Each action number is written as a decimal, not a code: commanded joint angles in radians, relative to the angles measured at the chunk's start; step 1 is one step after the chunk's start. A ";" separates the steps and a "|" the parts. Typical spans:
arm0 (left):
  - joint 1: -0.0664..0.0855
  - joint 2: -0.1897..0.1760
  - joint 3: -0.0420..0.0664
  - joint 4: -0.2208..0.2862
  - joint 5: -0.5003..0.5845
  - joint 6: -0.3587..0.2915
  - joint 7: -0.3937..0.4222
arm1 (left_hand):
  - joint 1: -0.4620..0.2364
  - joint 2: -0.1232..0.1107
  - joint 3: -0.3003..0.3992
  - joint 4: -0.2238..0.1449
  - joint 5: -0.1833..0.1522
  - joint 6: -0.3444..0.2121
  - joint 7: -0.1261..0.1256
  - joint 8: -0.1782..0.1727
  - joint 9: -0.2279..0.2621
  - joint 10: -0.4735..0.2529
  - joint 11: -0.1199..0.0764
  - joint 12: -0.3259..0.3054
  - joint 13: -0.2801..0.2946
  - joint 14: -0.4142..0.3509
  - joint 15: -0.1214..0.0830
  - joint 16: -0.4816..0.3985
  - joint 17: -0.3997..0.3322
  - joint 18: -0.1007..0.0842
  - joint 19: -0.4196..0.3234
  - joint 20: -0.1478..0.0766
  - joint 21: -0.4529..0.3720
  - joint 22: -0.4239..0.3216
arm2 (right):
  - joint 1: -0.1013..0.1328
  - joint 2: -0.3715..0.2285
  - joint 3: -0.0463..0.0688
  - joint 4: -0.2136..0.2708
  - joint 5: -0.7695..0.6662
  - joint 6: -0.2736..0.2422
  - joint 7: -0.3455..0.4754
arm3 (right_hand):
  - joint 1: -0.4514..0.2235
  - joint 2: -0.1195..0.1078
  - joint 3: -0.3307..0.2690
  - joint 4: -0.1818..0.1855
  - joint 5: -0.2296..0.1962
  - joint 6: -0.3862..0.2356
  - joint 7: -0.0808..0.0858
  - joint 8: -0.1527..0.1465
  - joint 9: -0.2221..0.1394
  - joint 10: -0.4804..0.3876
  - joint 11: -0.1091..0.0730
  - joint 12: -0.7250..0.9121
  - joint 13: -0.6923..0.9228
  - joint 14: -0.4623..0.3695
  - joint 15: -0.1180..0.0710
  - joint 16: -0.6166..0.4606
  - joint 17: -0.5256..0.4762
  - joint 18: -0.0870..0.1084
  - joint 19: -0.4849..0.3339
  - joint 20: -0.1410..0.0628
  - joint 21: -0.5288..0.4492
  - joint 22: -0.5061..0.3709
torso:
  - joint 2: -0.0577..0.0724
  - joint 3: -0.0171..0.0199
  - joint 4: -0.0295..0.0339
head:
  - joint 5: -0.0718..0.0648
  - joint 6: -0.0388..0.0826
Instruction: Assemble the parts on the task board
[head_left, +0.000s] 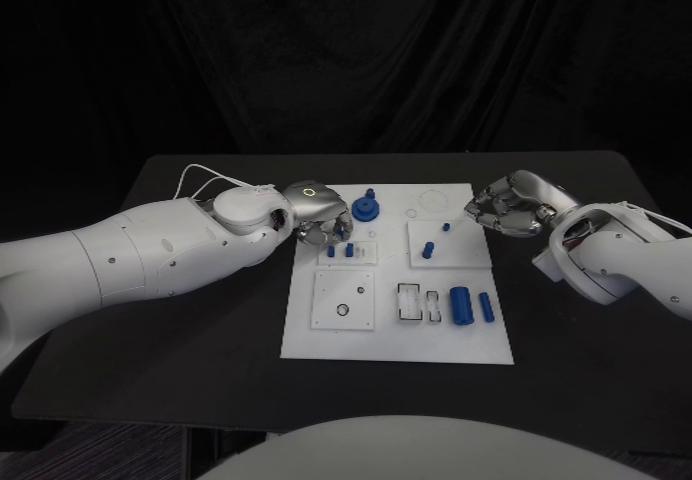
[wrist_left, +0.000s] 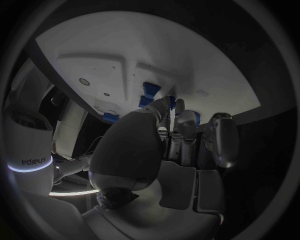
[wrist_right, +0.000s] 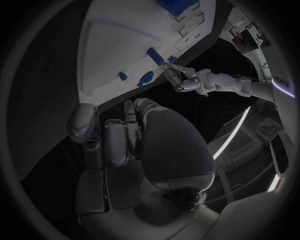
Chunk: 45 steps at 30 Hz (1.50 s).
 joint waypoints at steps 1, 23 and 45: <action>-0.002 0.004 0.001 -0.001 0.001 -0.020 -0.004 | -0.006 0.007 0.001 0.003 -0.005 -0.005 -0.001 -0.002 0.001 0.002 -0.006 -0.002 0.003 -0.007 -0.001 -0.004 0.003 -0.013 -0.004 0.000 0.001 0.187 | -0.002 0.000 0.000 0.000 -0.001 0.009 -0.021 | 0.007 0.000 0.008 0.000 0.003 -0.010 0.000 -0.004 0.002 -0.010 0.000 -0.007 -0.001 0.017 -0.001 -0.006 -0.001 -0.004 -0.007 -0.002 -0.003 0.123 | 0.000 0.0001 -0.0003 | 0.001 0.000; -0.002 -0.032 0.001 0.056 0.001 -0.079 -0.005 | 0.002 0.006 -0.006 -0.009 0.007 0.010 -0.001 0.003 0.005 0.017 -0.009 0.015 0.029 0.001 -0.004 0.003 0.008 -0.015 0.005 0.000 0.015 0.191 | -0.003 0.001 0.000 -0.005 -0.001 0.017 -0.031 | 0.009 0.002 0.010 0.000 0.000 -0.012 0.001 -0.006 0.002 -0.011 0.001 -0.007 -0.002 0.016 -0.001 -0.006 -0.002 -0.004 -0.009 -0.001 -0.008 0.122 | -0.001 0.0000 0.0015 | 0.000 0.000; 0.007 -0.012 0.001 0.041 0.001 -0.048 -0.035 | 0.001 0.007 -0.008 -0.007 0.000 -0.002 -0.003 -0.006 0.001 0.012 -0.006 0.015 0.040 -0.001 -0.003 0.000 0.001 -0.014 0.003 0.000 0.010 0.190 | -0.003 0.001 0.000 -0.007 -0.001 0.022 -0.038 | 0.009 0.002 0.012 0.001 -0.002 -0.017 0.002 -0.008 0.002 -0.013 0.002 -0.009 -0.004 0.015 0.000 -0.009 -0.005 -0.003 -0.010 -0.001 -0.013 0.121 | -0.003 0.0015 0.0026 | -0.001 0.000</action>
